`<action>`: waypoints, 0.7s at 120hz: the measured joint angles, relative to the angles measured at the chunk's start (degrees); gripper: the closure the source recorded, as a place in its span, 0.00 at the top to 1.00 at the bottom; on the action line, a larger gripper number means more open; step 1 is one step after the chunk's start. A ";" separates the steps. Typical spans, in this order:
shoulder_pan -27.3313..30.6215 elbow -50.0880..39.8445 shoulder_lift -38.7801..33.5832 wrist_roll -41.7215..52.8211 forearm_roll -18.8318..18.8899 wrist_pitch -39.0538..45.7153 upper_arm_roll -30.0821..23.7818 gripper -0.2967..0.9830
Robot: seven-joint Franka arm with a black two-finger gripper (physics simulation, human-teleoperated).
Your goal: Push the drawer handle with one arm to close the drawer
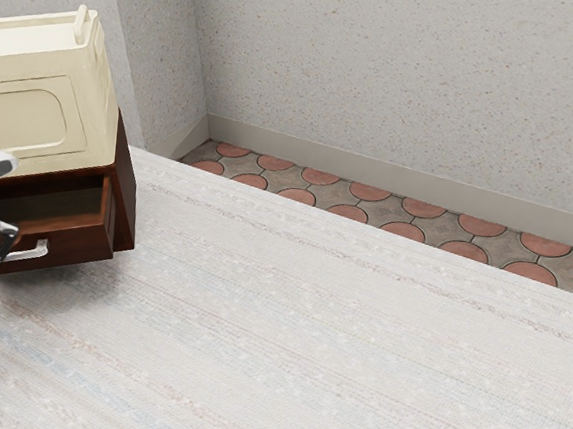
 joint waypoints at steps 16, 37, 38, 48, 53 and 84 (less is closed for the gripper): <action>-0.78 -0.30 2.05 -1.93 -1.43 6.56 -0.06 0.16; -1.08 -0.66 4.33 -3.82 -1.25 11.91 0.04 0.16; -1.07 -0.65 4.48 -3.89 -1.24 12.09 0.04 0.16; -1.01 -0.43 5.65 -4.57 -0.92 13.79 0.13 0.16; -0.72 -0.33 5.86 -4.89 -0.28 14.43 0.26 0.15; -0.15 1.73 8.47 -6.02 4.25 18.62 0.80 0.15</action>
